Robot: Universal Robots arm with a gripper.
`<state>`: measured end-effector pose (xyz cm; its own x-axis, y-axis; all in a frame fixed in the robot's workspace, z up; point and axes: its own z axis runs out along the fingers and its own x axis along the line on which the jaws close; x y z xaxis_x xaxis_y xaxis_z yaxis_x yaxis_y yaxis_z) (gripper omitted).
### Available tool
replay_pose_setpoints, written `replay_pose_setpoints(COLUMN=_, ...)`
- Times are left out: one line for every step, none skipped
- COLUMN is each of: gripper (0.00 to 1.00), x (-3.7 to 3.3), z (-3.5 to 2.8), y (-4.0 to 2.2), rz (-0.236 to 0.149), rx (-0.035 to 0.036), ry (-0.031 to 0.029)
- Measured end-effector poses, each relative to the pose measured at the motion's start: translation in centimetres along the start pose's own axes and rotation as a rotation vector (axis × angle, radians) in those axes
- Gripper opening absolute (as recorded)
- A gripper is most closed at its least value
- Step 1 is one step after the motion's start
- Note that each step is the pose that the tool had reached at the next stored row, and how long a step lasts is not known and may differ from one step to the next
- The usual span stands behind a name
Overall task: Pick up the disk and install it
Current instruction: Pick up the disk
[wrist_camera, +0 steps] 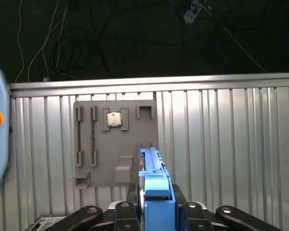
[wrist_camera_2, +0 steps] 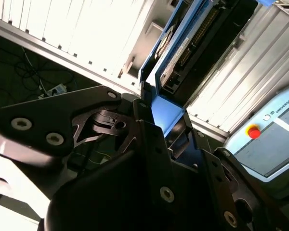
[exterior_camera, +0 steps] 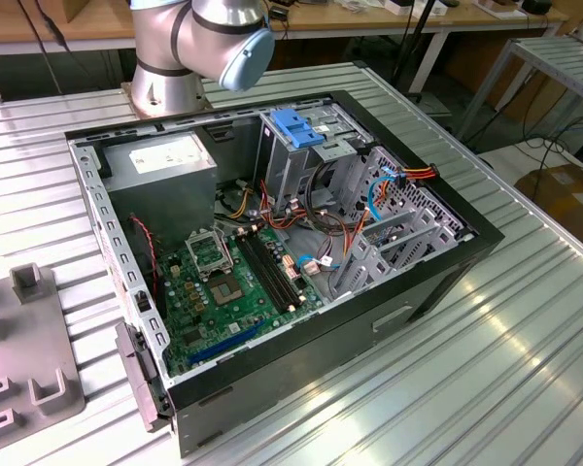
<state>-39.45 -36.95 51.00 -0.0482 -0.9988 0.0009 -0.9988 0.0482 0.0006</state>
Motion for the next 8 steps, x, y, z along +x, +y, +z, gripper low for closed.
replay_pose_setpoints(gripper=0.37, x=-0.02, z=0.01, y=-0.37, rz=0.000, rx=0.0001, ry=0.0017)
replay_pose_setpoints(gripper=0.37, x=-0.03, z=0.02, y=-0.74, rz=0.000, rx=0.0001, ry=0.0037)
replay_pose_setpoints(gripper=0.37, x=-0.05, z=0.03, y=-1.12, rz=0.000, rx=0.0002, ry=0.0057)
replay_pose_setpoints(gripper=0.37, x=-0.09, z=0.09, y=-1.93, rz=0.000, rx=0.0006, ry=0.0101)
replay_pose_setpoints(gripper=0.37, x=-0.12, z=0.24, y=-2.49, rz=0.002, rx=0.0028, ry=0.0135)
replay_pose_setpoints(gripper=0.37, x=-0.13, z=0.38, y=-2.80, rz=0.004, rx=0.0048, ry=0.0135)
replay_pose_setpoints(gripper=0.37, x=-0.15, z=0.48, y=-3.12, rz=0.005, rx=0.0053, ry=0.0135)
replay_pose_setpoints(gripper=0.37, x=-0.17, z=0.53, y=-3.44, rz=0.006, rx=0.0053, ry=0.0135)
